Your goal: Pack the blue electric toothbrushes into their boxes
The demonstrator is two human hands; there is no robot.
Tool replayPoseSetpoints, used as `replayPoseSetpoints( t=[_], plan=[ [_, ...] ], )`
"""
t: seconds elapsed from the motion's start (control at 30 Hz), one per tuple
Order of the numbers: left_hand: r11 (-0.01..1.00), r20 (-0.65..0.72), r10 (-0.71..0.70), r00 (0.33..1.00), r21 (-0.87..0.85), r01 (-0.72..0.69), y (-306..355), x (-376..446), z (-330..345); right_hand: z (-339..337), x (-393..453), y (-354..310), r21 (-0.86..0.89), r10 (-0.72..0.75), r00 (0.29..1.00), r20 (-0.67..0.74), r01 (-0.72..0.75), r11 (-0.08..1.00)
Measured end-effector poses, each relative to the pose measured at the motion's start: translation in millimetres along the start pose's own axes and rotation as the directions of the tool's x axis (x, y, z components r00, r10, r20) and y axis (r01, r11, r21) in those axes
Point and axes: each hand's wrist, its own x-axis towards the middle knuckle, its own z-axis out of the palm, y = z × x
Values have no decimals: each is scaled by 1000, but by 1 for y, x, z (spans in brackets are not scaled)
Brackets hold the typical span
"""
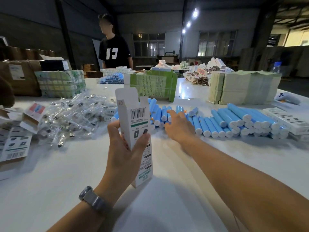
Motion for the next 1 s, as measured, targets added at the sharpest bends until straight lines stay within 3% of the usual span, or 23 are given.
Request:
replayPoseSetpoints(
  t=[0.17,0.27,0.4,0.5,0.57,0.6,0.67,0.7,0.73,0.8,0.9,1.0],
  plan=[
    [999,41,50,998,-5,-50,-4,1,0,12,24,-8,-126,84,994,76,-74,989],
    [997,61,73,995,6,-74,-5,1,-1,19,23,-6,-131,42,999,-21,-45,990],
    [994,91,95,991,35,-99,-4,0,0,9,17,0,-3,34,993,-116,-35,999],
    [994,99,93,991,41,-97,-2,-1,0,-1,12,5,16,101,995,-14,-101,995],
    [997,90,73,993,28,-76,-2,-1,-1,-7,6,11,202,199,974,107,-217,955],
    [997,91,69,993,21,-71,-2,-1,-1,-13,2,13,406,248,950,190,-306,861],
    [997,99,74,992,22,-77,0,-2,-1,-27,-8,11,747,296,873,387,-485,455],
    [996,105,82,991,31,-86,0,-1,0,-34,-17,8,821,260,860,439,-502,274],
    [995,109,91,990,41,-96,0,-1,0,-40,-27,4,859,200,868,454,-486,162],
    [992,104,107,989,58,-113,1,-1,1,-54,-46,-6,904,21,910,413,-413,107],
    [988,102,128,986,73,-136,2,-1,0,-78,-67,-25,949,-186,952,244,-194,249],
    [988,104,122,987,84,-131,2,-2,0,-104,-80,-44,962,-213,977,7,52,270]
  ],
)
